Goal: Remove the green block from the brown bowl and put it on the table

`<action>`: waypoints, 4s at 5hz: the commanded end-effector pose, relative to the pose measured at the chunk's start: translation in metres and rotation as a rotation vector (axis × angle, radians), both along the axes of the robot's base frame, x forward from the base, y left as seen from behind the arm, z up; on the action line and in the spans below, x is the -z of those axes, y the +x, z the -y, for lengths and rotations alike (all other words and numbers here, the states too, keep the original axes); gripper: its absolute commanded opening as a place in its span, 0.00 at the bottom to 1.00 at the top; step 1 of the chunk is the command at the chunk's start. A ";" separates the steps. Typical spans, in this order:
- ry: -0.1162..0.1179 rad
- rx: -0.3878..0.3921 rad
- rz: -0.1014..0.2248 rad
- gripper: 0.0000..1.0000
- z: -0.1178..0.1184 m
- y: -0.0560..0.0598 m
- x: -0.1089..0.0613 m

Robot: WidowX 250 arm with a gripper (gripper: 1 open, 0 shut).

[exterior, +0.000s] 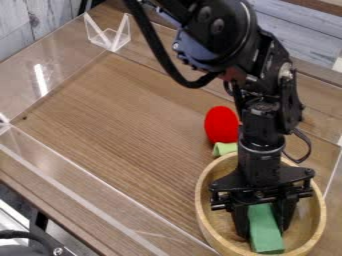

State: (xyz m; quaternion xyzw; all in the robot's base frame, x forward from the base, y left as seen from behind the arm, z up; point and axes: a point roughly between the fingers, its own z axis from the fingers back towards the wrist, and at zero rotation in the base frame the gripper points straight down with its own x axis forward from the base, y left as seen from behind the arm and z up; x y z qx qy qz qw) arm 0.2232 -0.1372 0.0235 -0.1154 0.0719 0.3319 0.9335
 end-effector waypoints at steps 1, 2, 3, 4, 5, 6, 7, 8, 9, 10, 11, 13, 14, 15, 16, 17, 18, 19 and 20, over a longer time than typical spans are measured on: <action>-0.011 0.047 0.044 0.00 0.010 0.006 -0.016; -0.009 0.078 0.050 0.00 0.014 0.005 -0.028; -0.009 0.119 0.058 0.00 0.007 0.012 -0.037; -0.009 0.159 0.073 0.00 0.000 0.020 -0.048; -0.007 0.105 0.097 0.00 -0.010 0.016 -0.052; 0.003 0.044 0.120 0.00 -0.029 0.013 -0.053; 0.014 -0.035 0.134 0.00 -0.059 0.009 -0.049; 0.019 -0.047 0.146 0.00 -0.086 0.018 -0.056; 0.034 -0.009 0.153 0.00 -0.103 0.026 -0.060; 0.040 0.104 0.154 0.00 -0.105 0.020 -0.059; 0.046 0.204 0.150 0.00 -0.106 0.012 -0.058; 0.088 0.081 0.132 0.00 -0.128 0.013 -0.066; 0.101 0.079 0.128 0.00 -0.131 0.014 -0.057; 0.116 0.079 0.125 0.00 -0.133 0.015 -0.047; 0.137 0.117 0.128 0.00 -0.132 0.016 -0.040; 0.143 0.103 0.130 0.00 -0.147 0.012 -0.036; 0.151 0.083 0.130 0.00 -0.161 0.007 -0.032; 0.155 0.037 0.126 0.00 -0.163 0.001 -0.035; 0.157 -0.009 0.120 0.00 -0.164 -0.004 -0.038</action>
